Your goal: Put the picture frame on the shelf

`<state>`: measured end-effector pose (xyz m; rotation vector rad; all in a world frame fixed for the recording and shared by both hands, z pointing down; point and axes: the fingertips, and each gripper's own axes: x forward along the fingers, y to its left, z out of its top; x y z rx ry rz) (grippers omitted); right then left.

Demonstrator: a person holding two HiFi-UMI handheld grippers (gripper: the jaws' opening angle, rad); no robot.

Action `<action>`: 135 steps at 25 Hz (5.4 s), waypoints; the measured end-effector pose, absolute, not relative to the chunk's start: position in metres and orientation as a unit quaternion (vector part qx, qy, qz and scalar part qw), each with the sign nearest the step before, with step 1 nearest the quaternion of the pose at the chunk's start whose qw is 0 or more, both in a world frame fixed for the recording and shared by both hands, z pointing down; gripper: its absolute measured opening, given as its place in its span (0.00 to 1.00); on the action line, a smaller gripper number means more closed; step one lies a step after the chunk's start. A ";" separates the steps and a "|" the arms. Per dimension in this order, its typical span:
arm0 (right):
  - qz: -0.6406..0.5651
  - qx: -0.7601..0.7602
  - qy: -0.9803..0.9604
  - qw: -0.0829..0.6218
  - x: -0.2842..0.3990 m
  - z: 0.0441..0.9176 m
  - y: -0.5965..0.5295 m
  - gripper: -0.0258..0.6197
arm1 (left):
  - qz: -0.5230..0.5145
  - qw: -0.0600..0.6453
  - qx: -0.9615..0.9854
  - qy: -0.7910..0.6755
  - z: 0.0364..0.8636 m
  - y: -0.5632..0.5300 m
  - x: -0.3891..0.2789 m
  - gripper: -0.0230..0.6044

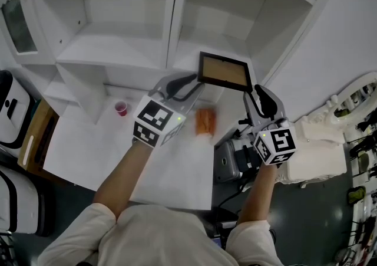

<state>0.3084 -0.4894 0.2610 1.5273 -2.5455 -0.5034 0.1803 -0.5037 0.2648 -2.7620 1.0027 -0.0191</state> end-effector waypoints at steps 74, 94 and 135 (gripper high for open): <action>-0.074 0.634 -0.756 0.148 0.245 0.325 -0.347 0.13 | -0.065 0.111 -0.918 0.376 0.327 -0.392 0.074 0.04; -0.032 0.647 -0.750 0.136 0.176 0.365 -0.200 0.05 | -0.056 0.102 -0.925 0.361 0.362 -0.252 0.007 0.04; -0.097 0.648 -0.730 0.193 0.113 0.354 -0.032 0.05 | -0.037 0.137 -0.934 0.328 0.358 -0.080 -0.031 0.04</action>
